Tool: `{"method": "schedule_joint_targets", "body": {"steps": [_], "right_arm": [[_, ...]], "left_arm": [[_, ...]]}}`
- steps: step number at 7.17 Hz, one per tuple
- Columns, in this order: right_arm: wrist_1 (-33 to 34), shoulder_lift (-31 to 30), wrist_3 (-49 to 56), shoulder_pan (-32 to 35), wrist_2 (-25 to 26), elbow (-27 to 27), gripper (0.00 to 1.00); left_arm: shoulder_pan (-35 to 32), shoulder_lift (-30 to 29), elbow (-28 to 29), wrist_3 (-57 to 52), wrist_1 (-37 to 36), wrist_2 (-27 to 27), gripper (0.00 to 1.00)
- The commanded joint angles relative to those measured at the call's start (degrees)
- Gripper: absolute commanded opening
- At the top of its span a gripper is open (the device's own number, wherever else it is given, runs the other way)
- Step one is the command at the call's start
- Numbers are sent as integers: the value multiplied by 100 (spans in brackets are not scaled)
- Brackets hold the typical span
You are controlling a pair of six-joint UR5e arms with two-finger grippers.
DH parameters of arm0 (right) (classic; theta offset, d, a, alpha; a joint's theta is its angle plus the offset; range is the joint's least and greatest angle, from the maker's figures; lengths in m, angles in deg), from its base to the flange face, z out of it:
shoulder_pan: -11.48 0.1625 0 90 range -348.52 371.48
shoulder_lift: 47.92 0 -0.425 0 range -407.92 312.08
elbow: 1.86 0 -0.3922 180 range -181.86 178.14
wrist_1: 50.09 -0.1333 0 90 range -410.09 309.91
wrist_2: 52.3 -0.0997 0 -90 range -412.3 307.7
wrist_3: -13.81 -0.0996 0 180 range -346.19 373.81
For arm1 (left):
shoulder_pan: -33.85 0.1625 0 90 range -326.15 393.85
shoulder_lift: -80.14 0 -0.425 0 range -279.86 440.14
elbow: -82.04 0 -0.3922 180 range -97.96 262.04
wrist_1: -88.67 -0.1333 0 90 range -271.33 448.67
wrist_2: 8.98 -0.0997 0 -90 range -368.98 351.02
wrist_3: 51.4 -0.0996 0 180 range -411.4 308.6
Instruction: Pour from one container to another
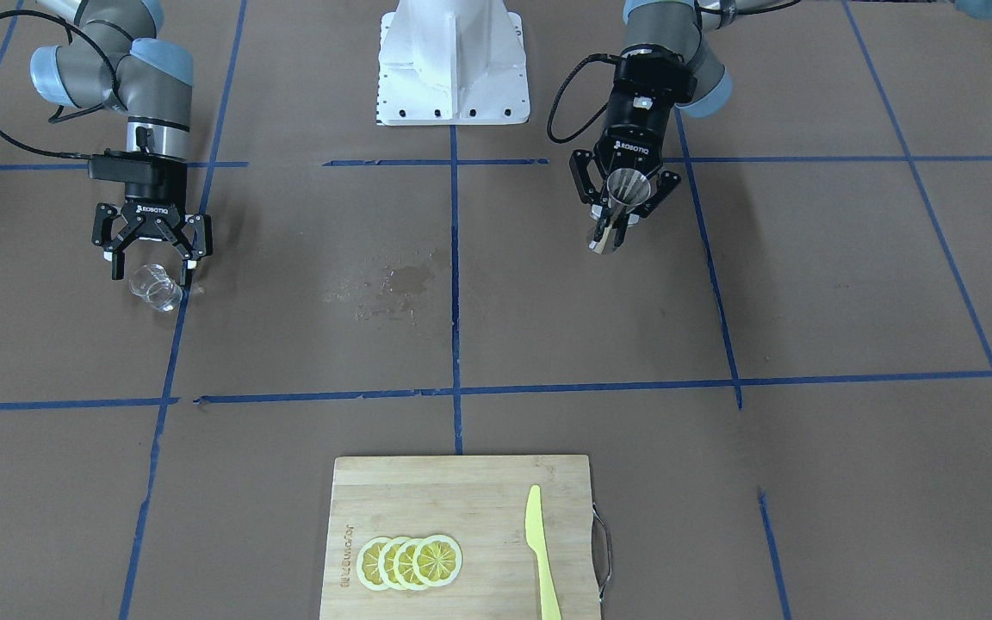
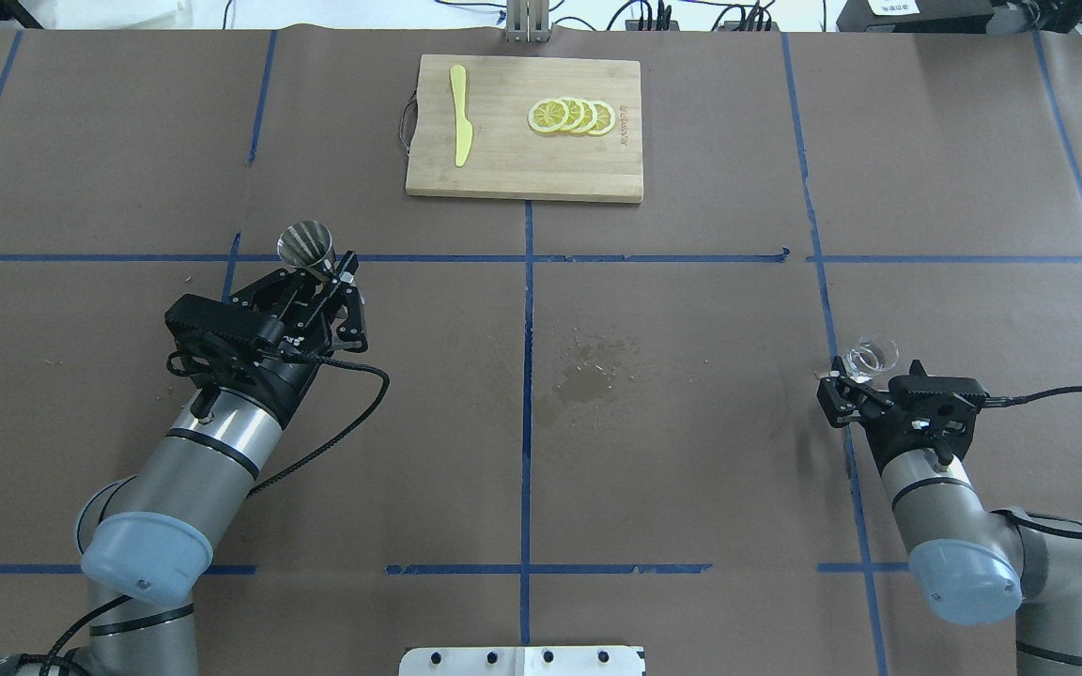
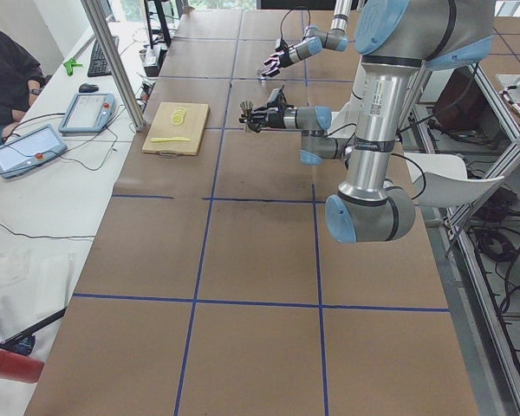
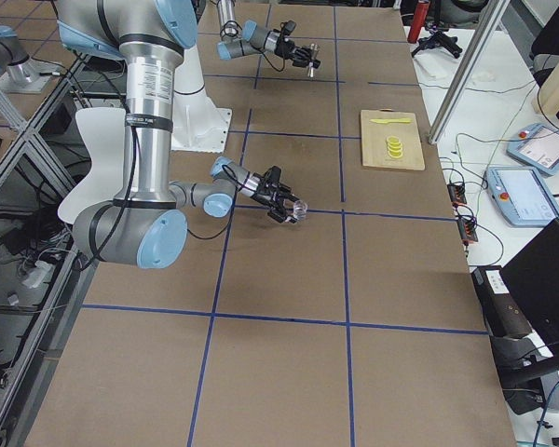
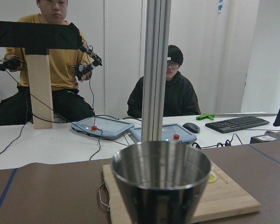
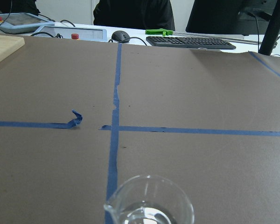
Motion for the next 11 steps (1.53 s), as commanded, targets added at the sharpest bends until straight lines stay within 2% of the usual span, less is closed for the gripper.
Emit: {"method": "schedule_joint_targets", "body": {"steps": [1, 6, 7, 8, 11], "right_arm": [[-6, 213, 7, 73, -7, -181, 99], [-32, 231, 7, 170, -16, -251, 96], [-41, 248, -1, 170, -16, -252, 76], [-41, 249, -1, 170, -25, -252, 59], [-41, 257, -1, 170, -43, -260, 60]], "left_arm": [[-3, 4, 1, -3, 0, 0, 0], [-3, 39, 36, -3, 9, -18, 0], [-3, 39, 36, -3, 9, -18, 0], [-12, 39, 36, -3, 9, -18, 0], [-12, 39, 27, -3, 9, -18, 0]]}}
